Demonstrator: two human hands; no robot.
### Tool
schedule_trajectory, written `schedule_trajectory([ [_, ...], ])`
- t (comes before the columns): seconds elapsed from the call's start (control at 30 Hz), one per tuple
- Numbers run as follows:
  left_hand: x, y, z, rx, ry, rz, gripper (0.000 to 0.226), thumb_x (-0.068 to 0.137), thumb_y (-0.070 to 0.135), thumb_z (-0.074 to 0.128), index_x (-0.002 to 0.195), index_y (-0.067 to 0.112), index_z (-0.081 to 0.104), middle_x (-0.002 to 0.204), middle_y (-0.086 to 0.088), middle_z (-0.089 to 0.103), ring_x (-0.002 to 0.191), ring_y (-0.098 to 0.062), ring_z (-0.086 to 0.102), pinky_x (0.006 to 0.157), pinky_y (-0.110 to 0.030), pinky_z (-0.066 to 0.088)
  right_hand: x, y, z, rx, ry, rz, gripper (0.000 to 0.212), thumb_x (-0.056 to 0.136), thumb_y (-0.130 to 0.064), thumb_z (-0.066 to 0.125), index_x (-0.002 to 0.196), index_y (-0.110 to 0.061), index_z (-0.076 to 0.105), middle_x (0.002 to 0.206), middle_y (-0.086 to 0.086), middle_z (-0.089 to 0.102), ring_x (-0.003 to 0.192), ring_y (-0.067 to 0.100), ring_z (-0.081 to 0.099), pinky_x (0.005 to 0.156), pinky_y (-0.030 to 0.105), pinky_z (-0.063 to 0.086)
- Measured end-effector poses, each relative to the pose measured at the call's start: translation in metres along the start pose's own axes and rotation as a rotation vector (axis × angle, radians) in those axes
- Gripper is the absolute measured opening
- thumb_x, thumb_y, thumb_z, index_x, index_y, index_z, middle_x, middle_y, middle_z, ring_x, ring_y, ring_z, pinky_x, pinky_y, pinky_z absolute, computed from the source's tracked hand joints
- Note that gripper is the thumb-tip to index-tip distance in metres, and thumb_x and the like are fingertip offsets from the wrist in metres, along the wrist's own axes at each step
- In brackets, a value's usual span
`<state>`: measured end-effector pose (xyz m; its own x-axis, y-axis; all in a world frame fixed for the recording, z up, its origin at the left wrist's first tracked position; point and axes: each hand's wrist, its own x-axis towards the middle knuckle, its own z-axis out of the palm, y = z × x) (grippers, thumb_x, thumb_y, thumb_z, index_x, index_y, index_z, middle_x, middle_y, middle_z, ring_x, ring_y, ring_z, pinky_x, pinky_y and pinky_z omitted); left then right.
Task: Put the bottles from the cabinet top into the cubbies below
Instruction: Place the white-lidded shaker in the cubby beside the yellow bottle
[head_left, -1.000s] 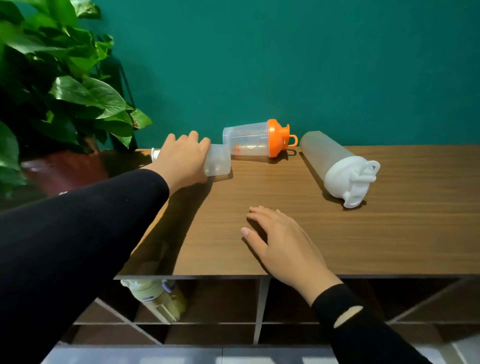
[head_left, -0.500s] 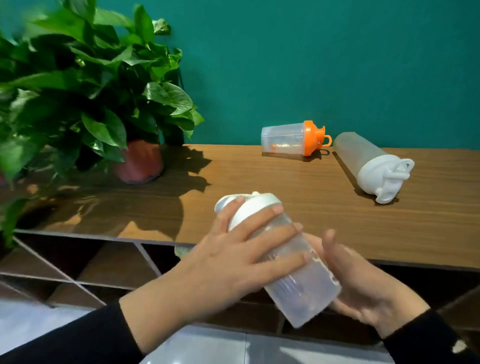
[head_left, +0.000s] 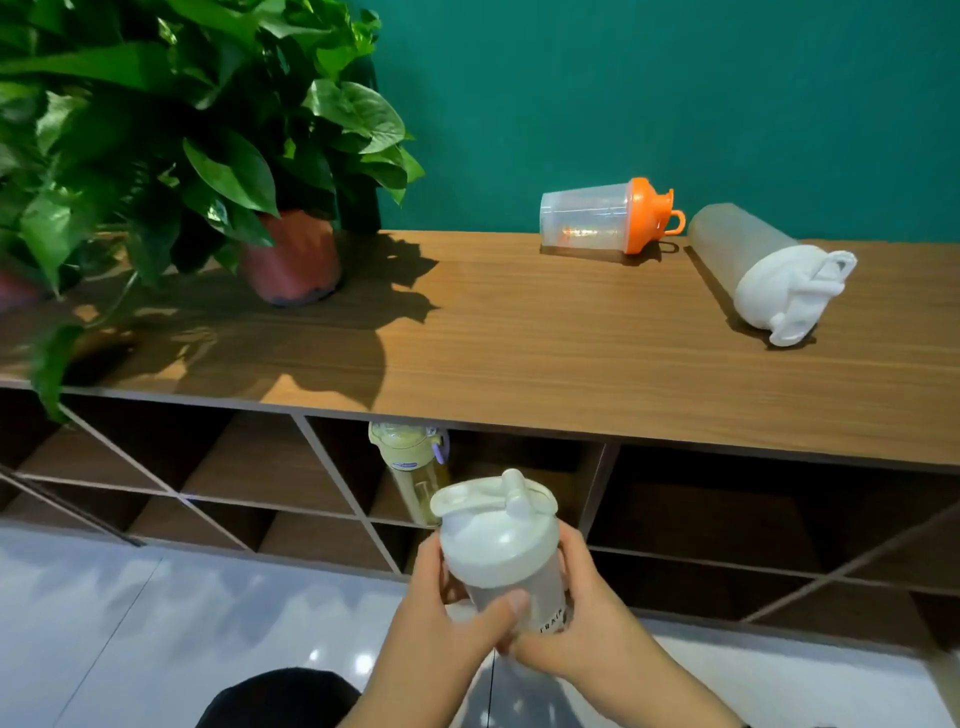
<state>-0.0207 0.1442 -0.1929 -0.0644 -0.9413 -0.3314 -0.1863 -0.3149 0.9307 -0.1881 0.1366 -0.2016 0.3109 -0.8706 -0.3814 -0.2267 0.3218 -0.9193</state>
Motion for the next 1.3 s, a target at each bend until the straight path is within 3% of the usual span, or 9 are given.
schedule_trajectory([
  [0.17, 0.051, -0.013, 0.009, 0.101, -0.003, 0.076, 0.085, 0.071, 0.018, 0.088, 0.139, 0.034, 0.038, 0.129, 0.015, 0.059, 0.109, 0.013, 0.057, 0.087, -0.016, 0.056, 0.042, 0.024, -0.002, -0.008, 0.276, -0.059, 0.088, 0.076, -0.010, 0.086, 0.129, -0.059, 0.034, 0.137, -0.015, 0.049, 0.124, 0.004, 0.055, 0.089, 0.018, 0.049],
  [0.3, 0.083, -0.023, 0.014, 0.124, 0.003, 0.081, 0.085, 0.073, 0.018, 0.086, 0.138, 0.036, 0.034, 0.130, 0.019, 0.057, 0.113, 0.016, 0.054, 0.092, -0.020, 0.055, 0.069, 0.034, -0.001, 0.079, 0.346, -0.044, 0.077, 0.083, 0.001, 0.079, 0.120, -0.053, 0.038, 0.114, -0.022, 0.063, 0.096, -0.018, 0.065, 0.077, 0.012, 0.056],
  [0.47, 0.109, -0.038, 0.013, 0.059, 0.023, -0.008, 0.080, 0.072, 0.016, 0.084, 0.137, 0.026, 0.039, 0.123, 0.010, 0.066, 0.111, -0.001, 0.064, 0.098, -0.039, 0.056, 0.101, 0.040, 0.002, 0.057, 0.392, 0.012, 0.057, 0.085, -0.006, 0.076, 0.120, -0.037, 0.043, 0.122, -0.006, 0.053, 0.100, -0.003, 0.059, 0.068, 0.006, 0.052],
  [0.63, 0.128, -0.043, 0.015, 0.084, 0.061, -0.017, 0.069, 0.078, 0.012, 0.079, 0.134, 0.023, 0.041, 0.121, 0.006, 0.066, 0.103, 0.005, 0.064, 0.079, -0.010, 0.054, 0.127, 0.047, 0.002, -0.066, 0.462, 0.021, 0.054, 0.084, 0.000, 0.070, 0.120, -0.032, 0.047, 0.111, -0.008, 0.060, 0.105, 0.006, 0.061, 0.091, 0.027, 0.053],
  [0.77, 0.136, -0.043, 0.022, 0.077, 0.061, -0.016, 0.077, 0.080, 0.000, 0.077, 0.140, 0.020, 0.034, 0.114, 0.013, 0.063, 0.088, 0.024, 0.061, 0.069, 0.000, 0.047, 0.139, 0.057, -0.003, -0.041, 0.484, 0.017, 0.058, 0.085, 0.005, 0.073, 0.124, -0.025, 0.045, 0.106, -0.011, 0.066, 0.096, -0.006, 0.063, 0.092, 0.026, 0.054],
  [0.93, 0.140, -0.047, 0.028, 0.061, 0.031, -0.081, 0.085, 0.081, 0.005, 0.078, 0.147, 0.017, 0.027, 0.109, 0.018, 0.058, 0.089, 0.016, 0.058, 0.066, 0.002, 0.046, 0.150, 0.068, -0.008, -0.050, 0.485, 0.144, 0.069, 0.085, 0.000, 0.076, 0.142, -0.016, 0.041, 0.104, -0.003, 0.061, 0.101, 0.019, 0.063, 0.086, 0.030, 0.050],
  [1.1, 0.141, -0.047, 0.029, 0.072, 0.003, -0.112, 0.086, 0.081, 0.007, 0.077, 0.148, 0.017, 0.025, 0.111, 0.015, 0.057, 0.094, 0.014, 0.053, 0.066, 0.005, 0.044, 0.156, 0.074, -0.008, -0.101, 0.489, 0.201, 0.072, 0.090, -0.001, 0.070, 0.150, -0.020, 0.034, 0.114, 0.008, 0.062, 0.102, 0.026, 0.063, 0.092, 0.043, 0.057],
  [1.17, 0.140, -0.047, 0.029, 0.072, -0.015, -0.126, 0.085, 0.082, 0.009, 0.077, 0.148, 0.017, 0.025, 0.110, 0.016, 0.057, 0.095, 0.013, 0.053, 0.067, 0.004, 0.044, 0.155, 0.074, -0.009, -0.111, 0.476, 0.198, 0.074, 0.089, 0.000, 0.072, 0.149, -0.020, 0.034, 0.112, 0.005, 0.060, 0.101, 0.023, 0.061, 0.088, 0.037, 0.055],
  [1.3, 0.139, -0.050, 0.029, 0.109, -0.006, -0.143, 0.077, 0.082, 0.014, 0.076, 0.142, 0.023, 0.029, 0.120, 0.005, 0.063, 0.107, -0.001, 0.060, 0.084, -0.013, 0.050, 0.150, 0.073, -0.011, -0.106, 0.453, 0.232, 0.069, 0.087, -0.004, 0.076, 0.146, -0.015, 0.040, 0.109, 0.003, 0.063, 0.104, 0.026, 0.066, 0.090, 0.036, 0.056],
])
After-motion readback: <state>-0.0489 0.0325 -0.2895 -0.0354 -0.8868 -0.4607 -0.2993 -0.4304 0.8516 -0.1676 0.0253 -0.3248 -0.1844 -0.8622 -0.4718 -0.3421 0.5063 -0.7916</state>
